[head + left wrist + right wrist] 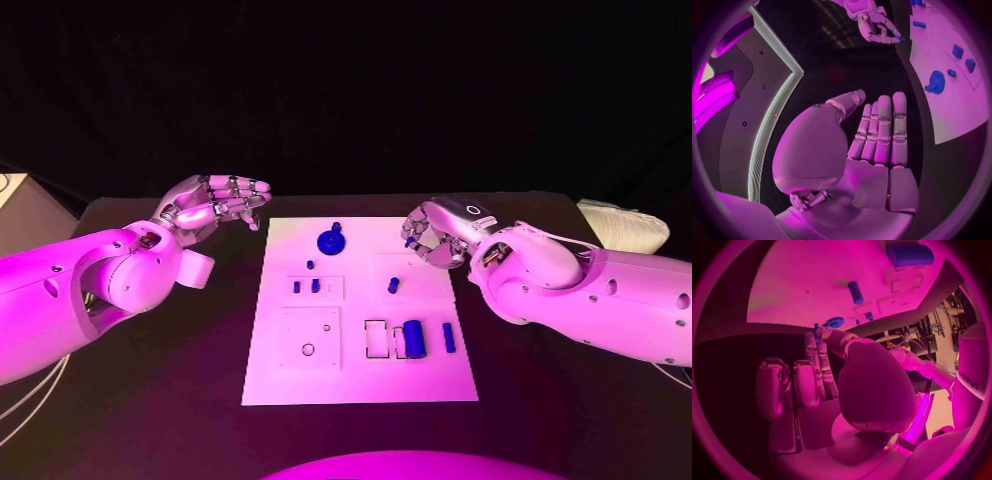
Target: Assemble the parts on the task board
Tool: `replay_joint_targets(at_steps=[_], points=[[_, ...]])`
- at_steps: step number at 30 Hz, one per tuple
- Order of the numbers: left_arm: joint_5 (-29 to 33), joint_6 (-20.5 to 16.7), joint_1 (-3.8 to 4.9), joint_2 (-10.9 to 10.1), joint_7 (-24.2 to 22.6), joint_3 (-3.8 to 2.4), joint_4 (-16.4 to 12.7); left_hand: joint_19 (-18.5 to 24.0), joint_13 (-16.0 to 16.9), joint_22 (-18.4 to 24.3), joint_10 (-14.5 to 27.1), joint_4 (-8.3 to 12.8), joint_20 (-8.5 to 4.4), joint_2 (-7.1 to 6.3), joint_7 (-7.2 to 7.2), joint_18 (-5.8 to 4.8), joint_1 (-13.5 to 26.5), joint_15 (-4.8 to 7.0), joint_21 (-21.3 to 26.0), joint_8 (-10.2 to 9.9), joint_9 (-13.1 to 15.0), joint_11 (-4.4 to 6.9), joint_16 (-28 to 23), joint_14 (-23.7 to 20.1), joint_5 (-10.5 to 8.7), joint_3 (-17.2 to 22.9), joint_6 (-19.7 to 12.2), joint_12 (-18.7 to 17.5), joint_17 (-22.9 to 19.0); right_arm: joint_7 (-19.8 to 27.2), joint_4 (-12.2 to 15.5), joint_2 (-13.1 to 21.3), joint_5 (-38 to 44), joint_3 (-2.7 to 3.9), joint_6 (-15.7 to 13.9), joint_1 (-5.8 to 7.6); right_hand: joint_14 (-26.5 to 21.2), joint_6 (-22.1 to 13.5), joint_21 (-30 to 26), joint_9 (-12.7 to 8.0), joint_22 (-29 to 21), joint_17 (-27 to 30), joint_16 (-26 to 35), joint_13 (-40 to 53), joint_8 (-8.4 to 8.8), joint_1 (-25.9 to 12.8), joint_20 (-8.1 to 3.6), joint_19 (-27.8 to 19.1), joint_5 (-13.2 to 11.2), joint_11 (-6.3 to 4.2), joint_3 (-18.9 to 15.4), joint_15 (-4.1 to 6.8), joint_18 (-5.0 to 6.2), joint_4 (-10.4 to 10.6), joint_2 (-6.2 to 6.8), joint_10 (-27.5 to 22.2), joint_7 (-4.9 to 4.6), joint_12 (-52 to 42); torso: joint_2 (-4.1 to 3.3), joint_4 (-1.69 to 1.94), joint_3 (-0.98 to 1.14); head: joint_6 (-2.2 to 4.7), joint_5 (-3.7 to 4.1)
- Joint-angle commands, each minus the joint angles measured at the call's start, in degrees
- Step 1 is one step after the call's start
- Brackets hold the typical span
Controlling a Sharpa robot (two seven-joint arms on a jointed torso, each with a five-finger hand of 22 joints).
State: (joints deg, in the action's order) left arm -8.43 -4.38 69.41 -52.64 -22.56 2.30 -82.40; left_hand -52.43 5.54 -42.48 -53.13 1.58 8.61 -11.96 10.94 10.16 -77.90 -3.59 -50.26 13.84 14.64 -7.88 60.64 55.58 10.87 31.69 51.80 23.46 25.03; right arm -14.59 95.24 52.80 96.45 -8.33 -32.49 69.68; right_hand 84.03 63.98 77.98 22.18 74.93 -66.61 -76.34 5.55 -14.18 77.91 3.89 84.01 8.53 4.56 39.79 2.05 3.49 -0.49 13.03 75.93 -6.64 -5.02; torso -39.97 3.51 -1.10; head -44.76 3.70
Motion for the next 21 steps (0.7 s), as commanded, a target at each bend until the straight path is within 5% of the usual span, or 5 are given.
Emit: replay_joint_targets(at_steps=[1,10,21], points=[[0.56,0.13,0.0,0.33,-0.99,-0.03,-0.31,-0.33,-0.06,0.08,0.48,-0.07,0.14,-0.01,0.21,0.37,-0.7,0.03,0.24,0.04,-0.11,0.02,-0.17,-0.37,-0.24,-0.35,-0.49,0.04,-0.08,1.31,2.1,-0.53,-0.57,-0.01,-2.94,-0.17,2.12,0.29,0.29,0.16,3.77,0.12,-0.22,1.48,-0.28,0.89,-0.46,1.09,-0.41,-2.46,0.44,0.33,-0.52,-0.17,-1.58,2.91,0.11,0.28,0.07,-0.05,-0.13,-0.03,-0.01],[1.43,-0.56,-0.05,1.19,-1.38,0.03,-1.26,-0.34,-0.05,0.09,0.47,-0.12,0.16,0.01,0.24,0.36,-0.65,0.0,0.26,0.08,-0.11,0.0,-0.15,-0.37,-0.26,-0.42,-0.5,0.1,-0.1,1.11,4.03,-5.08,2.61,-0.81,-0.76,-1.44,2.08,0.23,0.62,0.25,4.11,0.36,-0.13,1.54,-0.29,0.85,-0.45,1.22,-0.64,-2.44,0.52,0.31,-0.6,-0.19,-1.63,2.88,0.09,0.36,0.24,0.02,-0.33,-0.41,-1.07],[2.28,-1.07,-0.08,1.84,-1.65,0.14,-2.49,-0.34,-0.05,0.15,0.51,-0.31,0.25,-0.05,0.27,0.34,-0.4,-0.09,0.38,0.19,-0.11,-0.05,-0.09,-0.4,-0.26,-0.74,-0.54,0.28,-0.14,-0.3,3.22,-10.7,4.49,-1.41,4.1,-4.74,1.98,0.08,0.46,0.4,3.98,0.81,0.04,1.64,-0.27,0.78,-0.44,1.13,-0.27,-2.4,0.72,0.29,-0.55,-0.26,-1.68,2.83,0.06,0.5,0.1,0.03,-0.22,-1.08,-2.52]])
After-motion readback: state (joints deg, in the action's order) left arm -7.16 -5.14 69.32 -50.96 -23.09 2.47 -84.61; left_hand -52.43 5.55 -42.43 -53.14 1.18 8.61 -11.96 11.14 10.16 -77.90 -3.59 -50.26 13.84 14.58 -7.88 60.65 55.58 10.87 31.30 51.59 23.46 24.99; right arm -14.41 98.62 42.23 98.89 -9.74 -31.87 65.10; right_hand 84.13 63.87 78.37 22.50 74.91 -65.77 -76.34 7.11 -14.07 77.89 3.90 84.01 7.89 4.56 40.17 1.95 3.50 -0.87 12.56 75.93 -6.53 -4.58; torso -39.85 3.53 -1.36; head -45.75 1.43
